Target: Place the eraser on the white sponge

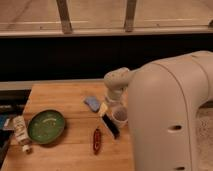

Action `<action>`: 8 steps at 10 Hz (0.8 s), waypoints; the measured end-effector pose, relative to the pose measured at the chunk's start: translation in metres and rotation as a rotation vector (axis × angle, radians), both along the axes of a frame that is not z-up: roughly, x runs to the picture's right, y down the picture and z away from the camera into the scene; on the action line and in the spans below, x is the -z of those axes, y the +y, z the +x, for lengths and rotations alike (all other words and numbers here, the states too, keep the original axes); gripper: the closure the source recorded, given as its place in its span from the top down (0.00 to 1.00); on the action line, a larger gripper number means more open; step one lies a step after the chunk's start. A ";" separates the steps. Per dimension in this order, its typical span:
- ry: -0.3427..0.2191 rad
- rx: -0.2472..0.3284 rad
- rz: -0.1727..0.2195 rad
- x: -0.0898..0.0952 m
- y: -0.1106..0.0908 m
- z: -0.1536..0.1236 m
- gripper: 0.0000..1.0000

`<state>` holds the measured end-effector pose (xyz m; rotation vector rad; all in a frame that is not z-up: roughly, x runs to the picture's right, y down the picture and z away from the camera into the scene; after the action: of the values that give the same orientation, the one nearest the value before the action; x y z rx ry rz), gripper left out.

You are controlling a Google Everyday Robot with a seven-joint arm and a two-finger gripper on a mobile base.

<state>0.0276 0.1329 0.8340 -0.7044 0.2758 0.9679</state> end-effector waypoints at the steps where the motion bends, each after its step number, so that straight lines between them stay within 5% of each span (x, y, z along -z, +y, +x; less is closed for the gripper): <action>1: 0.010 0.013 -0.010 -0.004 0.006 -0.002 0.80; 8: 0.050 0.054 -0.053 -0.024 0.033 -0.004 0.80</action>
<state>0.0240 0.1658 0.8583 -0.7185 0.3640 0.9303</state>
